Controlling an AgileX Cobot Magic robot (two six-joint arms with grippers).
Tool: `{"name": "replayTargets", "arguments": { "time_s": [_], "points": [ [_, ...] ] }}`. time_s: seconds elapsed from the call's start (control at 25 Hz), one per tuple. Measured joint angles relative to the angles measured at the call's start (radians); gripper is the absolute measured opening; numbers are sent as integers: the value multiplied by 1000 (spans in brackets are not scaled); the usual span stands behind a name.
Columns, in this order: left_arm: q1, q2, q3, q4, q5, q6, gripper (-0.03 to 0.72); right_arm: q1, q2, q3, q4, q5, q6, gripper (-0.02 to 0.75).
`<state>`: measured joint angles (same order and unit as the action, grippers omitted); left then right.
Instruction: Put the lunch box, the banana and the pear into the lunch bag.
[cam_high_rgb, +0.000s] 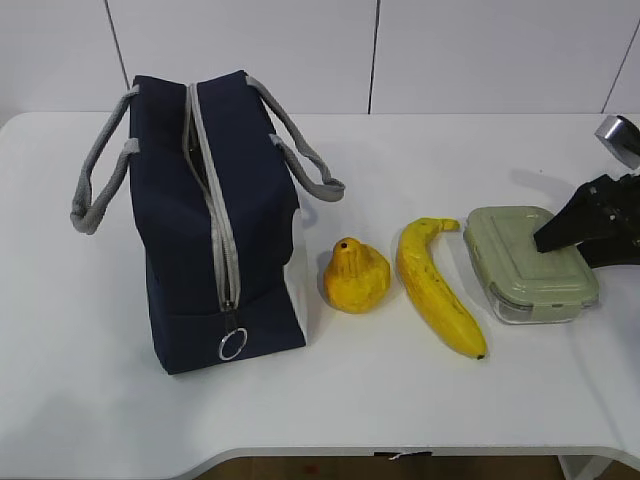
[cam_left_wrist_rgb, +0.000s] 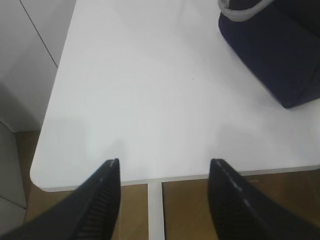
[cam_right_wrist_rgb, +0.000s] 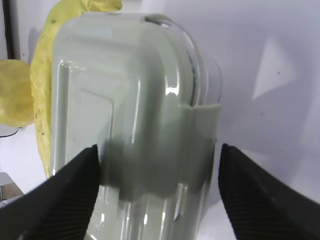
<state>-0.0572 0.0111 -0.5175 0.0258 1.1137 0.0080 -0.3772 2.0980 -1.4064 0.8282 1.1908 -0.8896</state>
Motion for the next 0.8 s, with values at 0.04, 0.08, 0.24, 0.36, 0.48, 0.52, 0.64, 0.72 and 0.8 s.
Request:
{"name": "replayTargets", "arguments": {
  "time_s": [0.04,0.08,0.24,0.36,0.48,0.52,0.64,0.72,0.8],
  "points": [
    [0,0,0,0,0,0,430,0,0,0,0,0,0,577],
    [0,0,0,0,0,0,430,0,0,0,0,0,0,575],
    [0,0,0,0,0,0,430,2,0,0,0,2,0,516],
    [0,0,0,0,0,0,430,2,0,0,9,9,0,452],
    [0,0,0,0,0,0,430,2,0,0,15,15,0,425],
    [0,0,0,0,0,0,430,2,0,0,17,17,0,423],
    [0,0,0,0,0,0,430,2,0,0,17,17,0,421],
    [0,0,0,0,0,0,430,2,0,0,19,17,0,419],
    [0,0,0,0,0,0,430,2,0,0,19,17,0,412]
  ]
}}
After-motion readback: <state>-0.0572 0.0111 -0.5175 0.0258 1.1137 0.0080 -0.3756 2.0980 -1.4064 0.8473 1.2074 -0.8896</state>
